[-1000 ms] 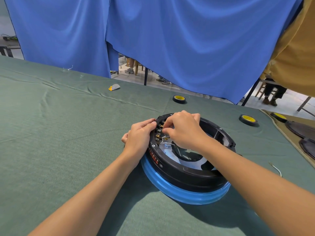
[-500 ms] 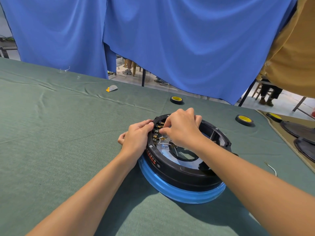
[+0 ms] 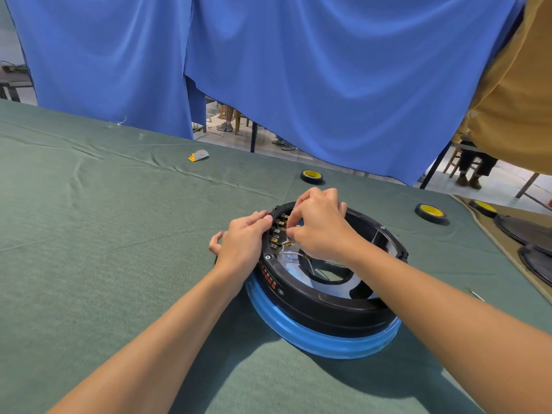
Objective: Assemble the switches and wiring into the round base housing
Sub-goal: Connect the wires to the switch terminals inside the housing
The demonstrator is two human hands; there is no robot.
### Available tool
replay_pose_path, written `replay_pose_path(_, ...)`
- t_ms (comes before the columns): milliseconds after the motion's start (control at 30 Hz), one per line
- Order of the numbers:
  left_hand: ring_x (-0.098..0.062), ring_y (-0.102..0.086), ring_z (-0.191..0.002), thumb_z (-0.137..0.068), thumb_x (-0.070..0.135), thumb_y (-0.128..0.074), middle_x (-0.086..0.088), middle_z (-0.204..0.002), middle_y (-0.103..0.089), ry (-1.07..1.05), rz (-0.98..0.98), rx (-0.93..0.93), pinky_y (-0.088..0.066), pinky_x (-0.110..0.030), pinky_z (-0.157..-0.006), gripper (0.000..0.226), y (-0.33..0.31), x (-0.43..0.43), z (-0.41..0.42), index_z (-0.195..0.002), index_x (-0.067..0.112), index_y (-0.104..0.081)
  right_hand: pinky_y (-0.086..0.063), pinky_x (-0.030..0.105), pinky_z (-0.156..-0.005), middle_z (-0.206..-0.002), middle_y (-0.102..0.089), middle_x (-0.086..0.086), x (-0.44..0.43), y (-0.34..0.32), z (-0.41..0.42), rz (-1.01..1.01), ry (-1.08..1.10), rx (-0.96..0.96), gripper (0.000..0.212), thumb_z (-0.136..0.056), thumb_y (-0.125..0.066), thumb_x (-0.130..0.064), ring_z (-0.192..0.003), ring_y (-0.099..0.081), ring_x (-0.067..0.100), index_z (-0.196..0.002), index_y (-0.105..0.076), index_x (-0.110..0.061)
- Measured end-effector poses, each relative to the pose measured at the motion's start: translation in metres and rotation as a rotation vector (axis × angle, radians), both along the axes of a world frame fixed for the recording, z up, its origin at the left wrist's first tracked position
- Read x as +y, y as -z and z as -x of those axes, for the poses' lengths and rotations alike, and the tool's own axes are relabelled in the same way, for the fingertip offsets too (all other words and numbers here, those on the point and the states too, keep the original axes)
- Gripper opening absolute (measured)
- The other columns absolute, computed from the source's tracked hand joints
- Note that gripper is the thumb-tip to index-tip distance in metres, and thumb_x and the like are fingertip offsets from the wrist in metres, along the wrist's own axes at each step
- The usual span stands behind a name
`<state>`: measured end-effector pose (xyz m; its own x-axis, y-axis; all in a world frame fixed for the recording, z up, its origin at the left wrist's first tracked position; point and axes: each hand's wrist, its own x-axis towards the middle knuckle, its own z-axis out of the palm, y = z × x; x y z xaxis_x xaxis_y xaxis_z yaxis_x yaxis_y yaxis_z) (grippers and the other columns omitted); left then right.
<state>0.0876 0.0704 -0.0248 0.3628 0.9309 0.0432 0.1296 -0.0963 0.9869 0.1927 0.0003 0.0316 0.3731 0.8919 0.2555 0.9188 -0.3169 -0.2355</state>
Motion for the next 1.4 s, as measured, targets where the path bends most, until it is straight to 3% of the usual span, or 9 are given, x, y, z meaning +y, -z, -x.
replay_pose_path(133,0.001,-0.022,-0.105,-0.096,0.038,-0.055,0.015,-0.14,-0.054,-0.025,-0.016,0.055,-0.004,-0.032,-0.115,0.028,-0.002,-0.001,0.003,-0.121,0.035,-0.066,-0.021,0.033,-0.084,-0.113,-0.046,0.001,0.003,0.001,0.006,0.004,0.017,-0.016,0.012,-0.088,-0.062,-0.014,-0.115,-0.029,0.023,-0.087,-0.073,-0.016)
replay_pose_path(500,0.01,-0.037,-0.1,-0.095,0.033,-0.057,0.012,-0.125,-0.065,-0.024,-0.02,-0.008,-0.007,-0.036,-0.116,0.019,-0.003,-0.003,0.001,-0.109,0.035,-0.07,-0.034,0.039,-0.094,-0.107,-0.05,-0.005,-0.006,-0.009,-0.011,0.009,-0.116,0.034,0.012,-0.092,-0.063,-0.022,-0.115,-0.036,0.021,-0.097,-0.075,-0.023)
replay_pose_path(600,0.029,-0.032,-0.084,-0.095,0.033,-0.058,0.018,-0.107,-0.067,-0.035,-0.019,-0.039,-0.008,-0.033,-0.115,0.018,-0.002,-0.003,0.0,-0.107,0.035,-0.071,-0.041,0.013,-0.084,-0.084,-0.056,-0.017,-0.017,-0.019,-0.023,-0.166,-0.138,0.159,0.016,-0.088,-0.066,-0.012,-0.084,-0.051,-0.004,-0.09,-0.074,-0.026)
replay_pose_path(667,0.022,-0.036,-0.095,-0.095,0.033,-0.058,0.02,-0.107,-0.067,-0.042,0.003,-0.05,-0.009,-0.034,-0.115,0.018,-0.001,-0.002,0.0,-0.106,0.036,-0.071,-0.039,0.001,-0.063,-0.072,-0.059,-0.022,-0.023,-0.023,-0.027,-0.147,-0.182,0.236,0.022,-0.086,-0.069,-0.008,-0.067,-0.055,-0.012,-0.081,-0.072,-0.029)
replay_pose_path(733,0.006,-0.042,-0.117,-0.094,0.032,-0.059,0.014,-0.11,-0.07,-0.032,0.032,-0.07,-0.009,-0.035,-0.116,0.015,-0.002,-0.003,0.001,-0.1,0.04,-0.071,-0.038,0.003,-0.058,-0.068,-0.062,-0.019,-0.027,-0.021,-0.026,-0.078,-0.239,0.238,0.019,-0.084,-0.072,-0.01,-0.064,-0.055,-0.013,-0.08,-0.073,-0.028)
replay_pose_path(833,-0.009,-0.048,-0.128,-0.089,0.034,-0.062,0.01,-0.109,-0.072,0.001,0.047,-0.094,-0.014,-0.036,-0.118,0.013,-0.002,-0.002,0.0,-0.084,0.045,-0.067,-0.039,0.007,-0.061,-0.081,-0.065,-0.014,-0.027,-0.014,-0.02,-0.006,-0.308,0.141,0.008,-0.085,-0.073,-0.02,-0.071,-0.056,-0.004,-0.09,-0.076,-0.025)
replay_pose_path(1000,-0.017,-0.056,-0.123,-0.068,0.044,-0.056,0.01,-0.101,-0.074,0.041,0.072,-0.158,-0.024,-0.04,-0.117,0.014,0.001,0.001,-0.001,-0.073,0.045,-0.069,-0.043,0.021,-0.074,-0.1,-0.061,-0.003,-0.018,-0.002,-0.013,0.086,-0.345,-0.025,0.02,-0.089,-0.068,-0.028,-0.081,-0.049,0.005,-0.107,-0.074,-0.022)
replay_pose_path(1167,-0.025,-0.052,-0.127,-0.068,0.044,-0.056,0.005,-0.103,-0.074,0.048,0.083,-0.175,-0.027,-0.042,-0.116,0.017,0.005,0.004,-0.003,-0.077,0.044,-0.07,-0.051,0.039,-0.082,-0.099,-0.06,-0.006,-0.013,-0.003,-0.015,0.069,-0.339,0.008,0.013,-0.088,-0.07,-0.026,-0.091,-0.056,0.011,-0.099,-0.077,-0.022)
replay_pose_path(1400,-0.024,-0.045,-0.131,-0.072,0.048,-0.057,0.009,-0.108,-0.072,0.027,0.061,-0.131,-0.019,-0.035,-0.114,0.018,0.008,0.004,-0.003,-0.085,0.048,-0.068,-0.038,0.007,-0.055,-0.078,-0.061,-0.02,-0.009,-0.003,-0.022,0.022,-0.251,0.233,0.011,-0.088,-0.07,-0.028,-0.071,-0.056,-0.009,-0.094,-0.077,-0.022)
